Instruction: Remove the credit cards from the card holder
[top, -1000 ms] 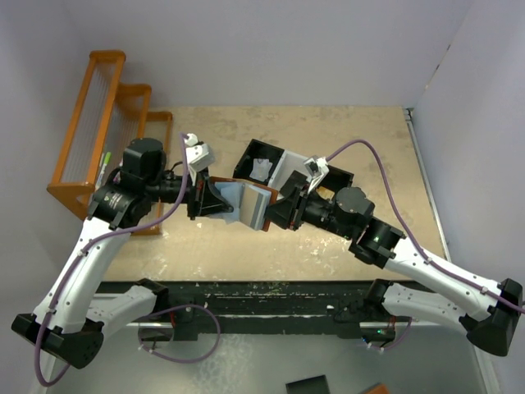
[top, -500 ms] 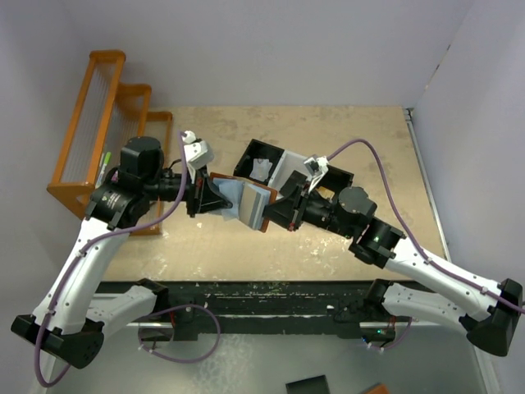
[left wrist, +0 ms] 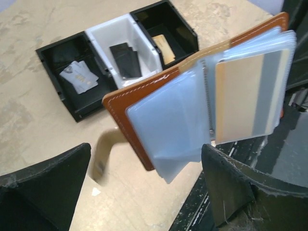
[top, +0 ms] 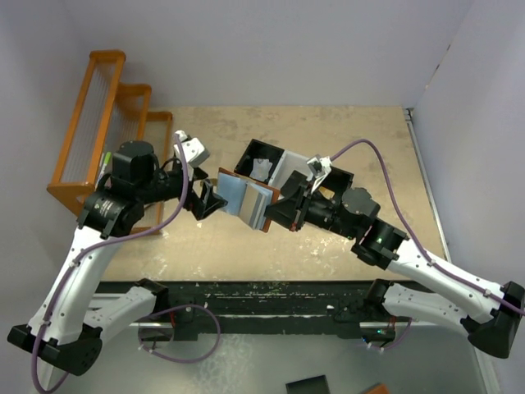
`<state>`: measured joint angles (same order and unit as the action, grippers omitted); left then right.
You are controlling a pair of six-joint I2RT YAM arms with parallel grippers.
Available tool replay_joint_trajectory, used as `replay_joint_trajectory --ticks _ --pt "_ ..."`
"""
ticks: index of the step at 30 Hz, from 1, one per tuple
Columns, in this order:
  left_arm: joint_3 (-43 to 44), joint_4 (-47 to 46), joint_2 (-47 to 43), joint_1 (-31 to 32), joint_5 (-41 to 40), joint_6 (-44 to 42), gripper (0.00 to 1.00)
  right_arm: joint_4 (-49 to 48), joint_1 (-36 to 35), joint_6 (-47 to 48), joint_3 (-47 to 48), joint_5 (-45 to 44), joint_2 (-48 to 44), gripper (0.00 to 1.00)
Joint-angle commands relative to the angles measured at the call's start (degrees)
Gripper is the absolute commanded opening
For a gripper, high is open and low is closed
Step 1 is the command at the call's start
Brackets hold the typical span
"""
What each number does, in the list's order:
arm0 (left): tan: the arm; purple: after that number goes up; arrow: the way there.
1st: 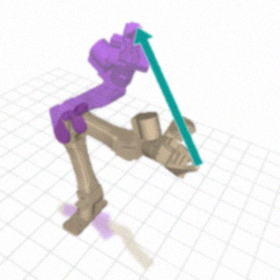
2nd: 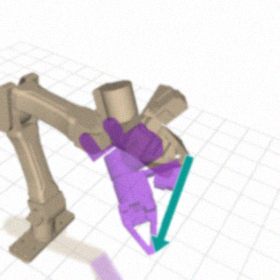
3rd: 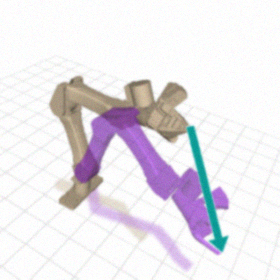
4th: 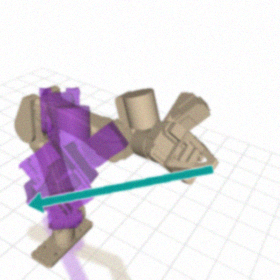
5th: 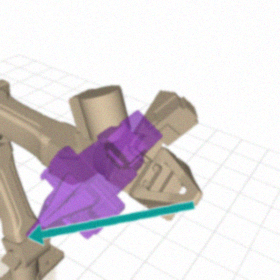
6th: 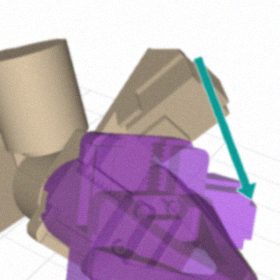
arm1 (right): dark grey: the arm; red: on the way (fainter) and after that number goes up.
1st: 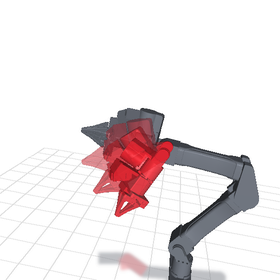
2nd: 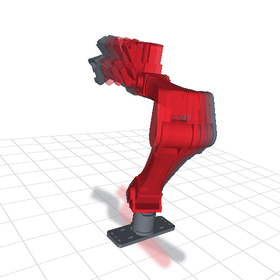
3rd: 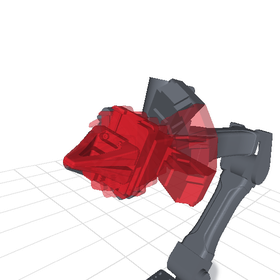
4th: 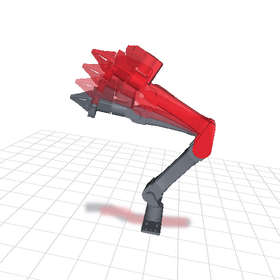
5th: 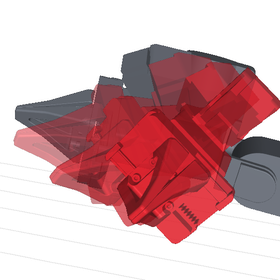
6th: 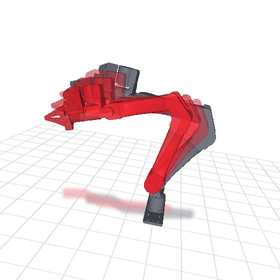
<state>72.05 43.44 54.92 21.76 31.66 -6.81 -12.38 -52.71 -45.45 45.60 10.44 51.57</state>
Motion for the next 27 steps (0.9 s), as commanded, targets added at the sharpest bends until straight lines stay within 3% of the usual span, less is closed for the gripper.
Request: replay_joint_trajectory --ticks 1,8,11,14,16,17,18,20,23,24,27 --pt "0.1 1.0 0.8 -0.6 8.7 1.3 0.99 -3.4 0.0 1.2 2.1 2.8 -1.4 0.00" --pt "-0.1 -1.0 3.6 -9.0 26.4 8.1 0.99 -4.2 0.0 2.1 2.6 6.9 -2.4 0.00" --pt "-1.4 -4.7 3.6 -12.1 38.8 12.0 0.99 -4.9 0.0 1.9 2.4 7.9 -2.4 0.00" --pt "-3.7 -7.8 3.6 -12.1 45.7 16.0 0.81 -5.5 0.0 1.8 2.3 7.9 -2.0 0.00" --pt "-4.6 -9.0 3.3 -12.1 47.6 17.7 0.70 -5.8 0.0 1.8 2.4 7.5 -1.6 0.00" --pt "-4.6 -8.8 3.1 -12.2 48.1 17.6 0.69 -5.8 0.0 1.8 2.4 7.2 -1.4 0.00" --pt "-4.6 -8.6 3.0 -12.2 48.2 17.5 0.72 -5.6 0.0 1.8 2.6 6.9 -1.2 0.00" --pt "-3.9 -8.5 2.5 -12.2 46.4 18.1 0.88 -5.0 0.0 2.2 2.9 6.4 -0.8 0.00" --pt "-3.0 -8.6 1.6 -12.2 43.2 17.5 0.90 -3.9 0.0 2.5 3.2 6.2 -0.6 0.00" --pt "-3.2 -8.7 1.3 -12.1 41.7 17.4 0.86 -3.9 0.0 2.6 3.2 6.2 -0.5 0.00" --pt "-4.3 -6.4 1.5 -12.1 35.8 14.5 0.63 -3.9 0.0 2.6 3.3 5.9 -0.8 0.00"
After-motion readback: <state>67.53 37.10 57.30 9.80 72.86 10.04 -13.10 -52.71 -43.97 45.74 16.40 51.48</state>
